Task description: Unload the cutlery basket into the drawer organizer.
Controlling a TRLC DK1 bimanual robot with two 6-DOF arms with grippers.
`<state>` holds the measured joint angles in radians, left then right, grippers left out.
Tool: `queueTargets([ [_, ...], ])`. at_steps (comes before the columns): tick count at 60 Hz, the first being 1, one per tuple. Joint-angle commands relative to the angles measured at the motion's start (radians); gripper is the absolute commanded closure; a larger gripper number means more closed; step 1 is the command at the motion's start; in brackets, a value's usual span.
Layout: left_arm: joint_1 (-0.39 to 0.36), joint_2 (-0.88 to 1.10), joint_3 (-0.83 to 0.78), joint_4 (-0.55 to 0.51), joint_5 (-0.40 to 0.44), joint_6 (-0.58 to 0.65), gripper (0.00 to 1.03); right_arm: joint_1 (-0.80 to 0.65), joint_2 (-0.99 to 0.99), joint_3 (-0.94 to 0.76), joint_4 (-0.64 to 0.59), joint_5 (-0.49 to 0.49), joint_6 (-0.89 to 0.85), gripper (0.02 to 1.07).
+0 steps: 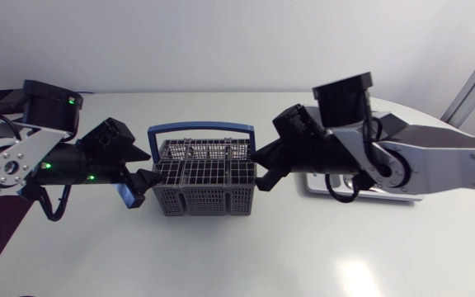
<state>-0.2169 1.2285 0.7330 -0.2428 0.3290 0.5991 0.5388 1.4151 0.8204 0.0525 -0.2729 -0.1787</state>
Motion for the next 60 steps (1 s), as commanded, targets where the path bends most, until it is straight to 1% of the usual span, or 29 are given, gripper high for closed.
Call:
queueTargets([
  [1, 0.019, -0.069, 0.023, -0.013, 0.015, -0.035, 0.1, 0.026, -0.097, -0.043, -0.016, 0.049, 0.016, 0.89],
  [4, 0.036, -0.096, 0.023, -0.018, 0.016, -0.045, 0.06, 0.032, -0.146, -0.06, -0.017, 0.083, 0.012, 0.78],
  [11, 0.08, -0.136, 0.02, -0.021, 0.031, -0.062, 0.05, 0.03, -0.243, -0.087, -0.04, 0.146, -0.013, 0.45],
  [15, 0.114, -0.147, 0.017, -0.024, 0.051, -0.071, 0.05, 0.024, -0.294, -0.107, -0.046, 0.186, -0.024, 0.19],
  [18, 0.137, -0.158, 0.014, -0.026, 0.064, -0.081, 0.05, 0.016, -0.335, -0.121, -0.056, 0.21, -0.039, 0.06],
  [24, 0.174, -0.178, 0.006, -0.026, 0.067, -0.104, 0.05, -0.007, -0.415, -0.162, -0.052, 0.262, -0.062, 0.06],
  [30, 0.214, -0.208, -0.001, -0.026, 0.073, -0.116, 0.05, -0.069, -0.472, -0.191, -0.063, 0.302, -0.065, 0.06],
  [47, 0.303, -0.305, -0.041, -0.052, 0.082, -0.139, 0.05, -0.303, -0.648, -0.276, -0.097, 0.339, -0.094, 0.06],
  [53, 0.341, -0.325, -0.053, -0.062, 0.087, -0.167, 0.05, -0.35, -0.723, -0.317, -0.097, 0.35, -0.123, 0.06],
  [60, 0.361, -0.385, -0.086, -0.062, 0.091, -0.174, 0.05, -0.399, -0.803, -0.356, -0.109, 0.357, -0.13, 0.06],
])
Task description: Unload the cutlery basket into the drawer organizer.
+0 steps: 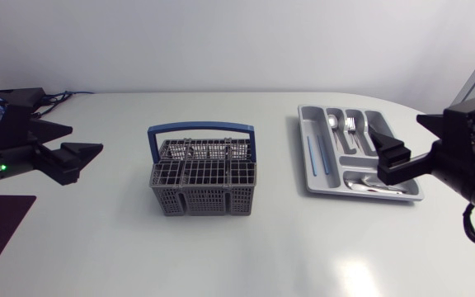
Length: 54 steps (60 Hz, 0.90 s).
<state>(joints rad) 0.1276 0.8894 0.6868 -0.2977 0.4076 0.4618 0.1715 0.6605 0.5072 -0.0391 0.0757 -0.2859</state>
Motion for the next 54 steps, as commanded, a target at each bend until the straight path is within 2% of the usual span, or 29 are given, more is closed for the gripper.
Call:
queueTargets([
  [1, 0.02, -0.056, -0.043, -0.008, 0.016, -0.04, 0.05, -0.041, -0.061, -0.049, -0.018, 0.009, -0.027, 0.06],
  [23, 0.075, -0.25, -0.136, 0.011, 0.037, -0.135, 0.05, -0.173, -0.302, -0.127, -0.076, 0.013, -0.058, 0.06],
  [33, 0.122, -0.349, -0.211, 0.075, 0.037, -0.176, 0.05, -0.224, -0.395, -0.174, -0.071, 0.006, -0.093, 0.06],
  [38, 0.122, -0.392, -0.24, 0.097, 0.035, -0.214, 0.05, -0.234, -0.443, -0.203, -0.065, 0.001, -0.1, 0.06],
  [54, 0.054, -0.528, -0.362, 0.152, -0.086, -0.282, 0.05, -0.217, -0.503, -0.286, -0.037, -0.02, 0.006, 0.06],
])
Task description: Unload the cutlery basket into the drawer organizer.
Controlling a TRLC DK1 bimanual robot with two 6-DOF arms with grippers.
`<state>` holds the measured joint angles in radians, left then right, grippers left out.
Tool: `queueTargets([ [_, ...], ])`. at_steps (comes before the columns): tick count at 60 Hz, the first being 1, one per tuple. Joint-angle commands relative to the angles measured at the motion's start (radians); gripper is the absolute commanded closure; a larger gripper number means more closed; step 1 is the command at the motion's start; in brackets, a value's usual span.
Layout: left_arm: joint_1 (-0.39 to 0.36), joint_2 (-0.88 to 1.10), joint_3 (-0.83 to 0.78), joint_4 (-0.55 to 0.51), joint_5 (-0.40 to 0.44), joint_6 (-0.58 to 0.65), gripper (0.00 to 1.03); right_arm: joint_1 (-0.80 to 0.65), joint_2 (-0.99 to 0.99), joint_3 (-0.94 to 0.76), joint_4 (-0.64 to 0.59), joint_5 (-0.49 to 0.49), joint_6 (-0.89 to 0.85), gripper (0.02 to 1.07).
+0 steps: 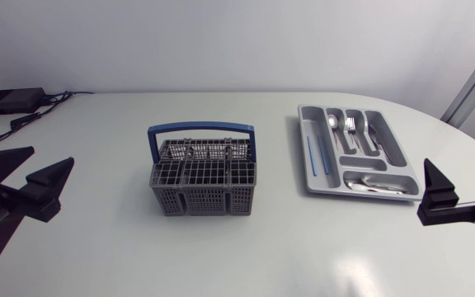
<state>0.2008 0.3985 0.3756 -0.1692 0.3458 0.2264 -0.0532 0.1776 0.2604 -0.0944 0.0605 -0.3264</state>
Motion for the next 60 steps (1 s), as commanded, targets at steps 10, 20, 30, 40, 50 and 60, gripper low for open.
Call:
queueTargets([
  [10, -0.061, -0.12, -0.125, 0.057, -0.098, -0.088, 0.05, 0.018, -0.056, -0.09, 0.036, -0.018, 0.11, 0.06],
  [20, -0.103, -0.203, -0.2, 0.09, -0.172, -0.129, 0.05, 0.029, -0.092, -0.14, 0.053, -0.03, 0.175, 0.06],
  [30, -0.145, -0.287, -0.275, 0.124, -0.247, -0.171, 0.05, 0.039, -0.129, -0.192, 0.071, -0.043, 0.24, 0.06],
  [40, -0.187, -0.37, -0.35, 0.158, -0.321, -0.212, 0.05, 0.05, -0.165, -0.243, 0.088, -0.056, 0.304, 0.06],
  [50, -0.201, -0.398, -0.376, 0.169, -0.346, -0.226, 0.05, 0.053, -0.178, -0.26, 0.094, -0.06, 0.326, 0.06],
  [60, -0.201, -0.398, -0.376, 0.169, -0.346, -0.226, 0.05, 0.053, -0.178, -0.26, 0.094, -0.06, 0.326, 0.06],
])
